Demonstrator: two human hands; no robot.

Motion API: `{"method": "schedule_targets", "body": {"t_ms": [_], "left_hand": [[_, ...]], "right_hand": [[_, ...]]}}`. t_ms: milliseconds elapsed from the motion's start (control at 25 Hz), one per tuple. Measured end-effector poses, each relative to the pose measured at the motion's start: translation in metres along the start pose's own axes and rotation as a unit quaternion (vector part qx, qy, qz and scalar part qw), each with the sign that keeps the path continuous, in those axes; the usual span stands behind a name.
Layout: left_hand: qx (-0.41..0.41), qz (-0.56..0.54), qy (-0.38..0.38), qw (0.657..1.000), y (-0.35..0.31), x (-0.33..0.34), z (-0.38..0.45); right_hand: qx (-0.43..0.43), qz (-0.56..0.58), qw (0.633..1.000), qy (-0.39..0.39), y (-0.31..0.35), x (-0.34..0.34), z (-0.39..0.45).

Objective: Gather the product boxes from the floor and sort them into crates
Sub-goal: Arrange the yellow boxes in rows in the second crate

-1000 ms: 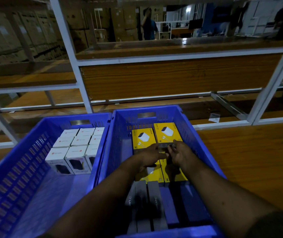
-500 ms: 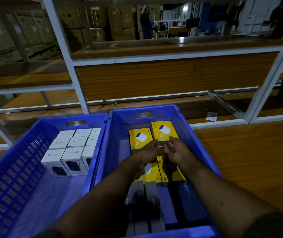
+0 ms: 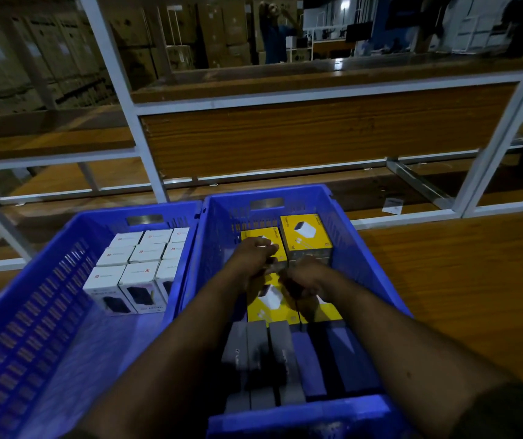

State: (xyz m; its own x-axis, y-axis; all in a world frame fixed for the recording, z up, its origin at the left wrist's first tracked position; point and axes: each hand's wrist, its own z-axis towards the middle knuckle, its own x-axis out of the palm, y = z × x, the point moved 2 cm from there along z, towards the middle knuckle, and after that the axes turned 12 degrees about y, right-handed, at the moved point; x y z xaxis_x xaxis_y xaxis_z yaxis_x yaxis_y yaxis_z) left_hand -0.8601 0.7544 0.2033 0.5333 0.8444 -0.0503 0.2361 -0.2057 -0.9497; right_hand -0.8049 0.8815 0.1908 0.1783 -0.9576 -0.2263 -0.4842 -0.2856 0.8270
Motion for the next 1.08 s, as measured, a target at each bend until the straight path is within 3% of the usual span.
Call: {"method": "schedule_targets", "body": {"t_ms": [80,160,320,520,720,880,960,1080], "left_hand": [[0.014,0.068,-0.018,0.997,0.000,-0.003,-0.009],[0.009,0.110,-0.010,0.994,-0.001,-0.003,-0.017],[-0.048,0.141,0.066,0.987,0.000,0.004,-0.035],[-0.070,0.193,0.124,0.971,0.009,0.008,-0.046],[-0.064,0.195,0.104,0.973,0.011,0.003,-0.046],[-0.055,0.120,0.081,0.988,0.005,0.000,-0.046],[-0.057,0.083,0.055,0.993,0.007,-0.004,-0.044],[-0.063,0.045,0.063,0.995,0.007,-0.006,-0.043]], "right_hand": [[0.024,-0.135,0.976,0.172,0.002,0.020,-0.014],[0.041,-0.222,0.934,0.277,-0.002,0.031,-0.020],[0.086,-0.267,0.918,0.282,-0.010,0.028,-0.026],[0.129,-0.223,0.915,0.311,-0.014,0.027,-0.037],[0.106,-0.280,0.931,0.208,-0.007,0.004,-0.033],[-0.008,-0.043,0.999,0.015,0.005,-0.028,-0.033],[-0.047,0.080,0.995,-0.036,0.007,-0.036,-0.031],[-0.074,0.217,0.972,-0.051,0.011,-0.038,-0.033]]}}
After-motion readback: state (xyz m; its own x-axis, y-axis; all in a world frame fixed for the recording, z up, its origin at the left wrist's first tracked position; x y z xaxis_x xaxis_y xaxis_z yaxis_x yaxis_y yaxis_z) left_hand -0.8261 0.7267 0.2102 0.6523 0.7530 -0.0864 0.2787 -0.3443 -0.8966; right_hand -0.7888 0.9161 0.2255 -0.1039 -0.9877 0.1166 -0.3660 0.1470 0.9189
